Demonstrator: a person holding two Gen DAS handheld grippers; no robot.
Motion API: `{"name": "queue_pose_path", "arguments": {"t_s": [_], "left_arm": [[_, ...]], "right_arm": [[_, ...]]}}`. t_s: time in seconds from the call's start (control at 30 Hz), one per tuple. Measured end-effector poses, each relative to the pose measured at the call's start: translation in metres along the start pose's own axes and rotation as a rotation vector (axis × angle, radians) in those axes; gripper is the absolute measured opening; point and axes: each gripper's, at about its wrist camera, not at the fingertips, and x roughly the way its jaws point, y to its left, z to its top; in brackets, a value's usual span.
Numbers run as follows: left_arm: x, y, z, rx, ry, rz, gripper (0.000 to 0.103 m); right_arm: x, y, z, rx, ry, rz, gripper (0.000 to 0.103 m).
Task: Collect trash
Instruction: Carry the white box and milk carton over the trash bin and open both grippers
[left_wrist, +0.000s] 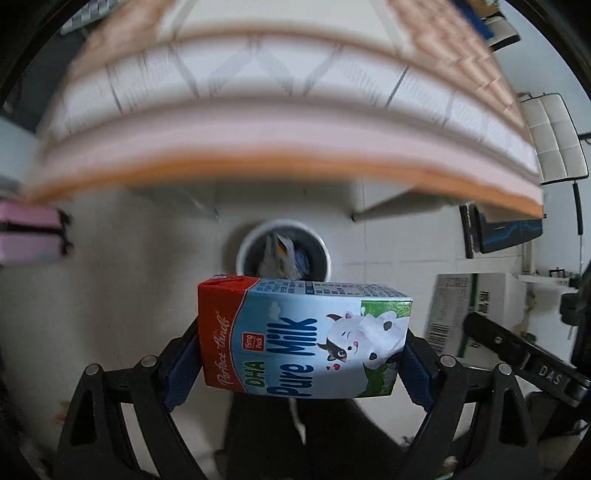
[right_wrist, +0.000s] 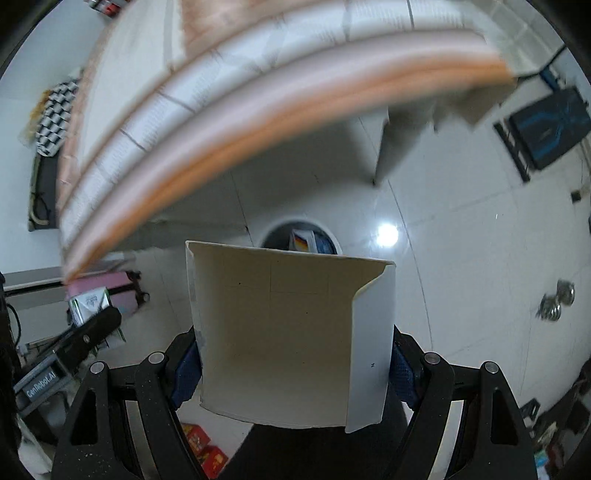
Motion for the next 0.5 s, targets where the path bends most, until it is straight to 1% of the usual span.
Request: {"name": "queue_pose_path", "arguments": {"t_s": [0.03, 0.07, 0.1, 0.13, 0.17, 0.3, 0.43, 0.5], "left_arm": [[0.02, 0.003, -0.001, -0.018, 0.019, 0.015, 0.09], [0.037, 0.006, -0.001, -0.033, 0.033, 0.005, 0.091], [0.052, 0.01, 0.0, -0.051, 0.044, -0.008, 0.091], [0.078, 0.015, 0.003, -0.082, 0.069, -0.014, 0.091], [0.097, 0.019, 0.005, -0.104, 0.087, -0.025, 0.091], [0.17, 0.043, 0.017, -0.206, 0.135, -0.054, 0.091], [0.22, 0.057, 0.015, -0.239, 0.157, -0.072, 0.092], [0.243, 0.065, 0.018, -0.247, 0.169, -0.083, 0.092]], "right_arm": [[0.012, -0.005, 0.0, 0.005, 0.012, 0.009, 0.084], [0.034, -0.014, -0.001, 0.009, 0.024, 0.003, 0.084], [0.046, -0.018, 0.0, 0.009, 0.032, 0.002, 0.084], [0.069, -0.025, 0.001, 0.012, 0.044, 0.018, 0.084], [0.086, -0.031, 0.001, 0.011, 0.048, 0.013, 0.084], [0.159, -0.049, 0.008, 0.028, 0.085, 0.018, 0.084], [0.22, -0.064, 0.016, 0.071, 0.108, 0.049, 0.084], [0.24, -0.067, 0.024, 0.097, 0.112, 0.066, 0.085]]}}
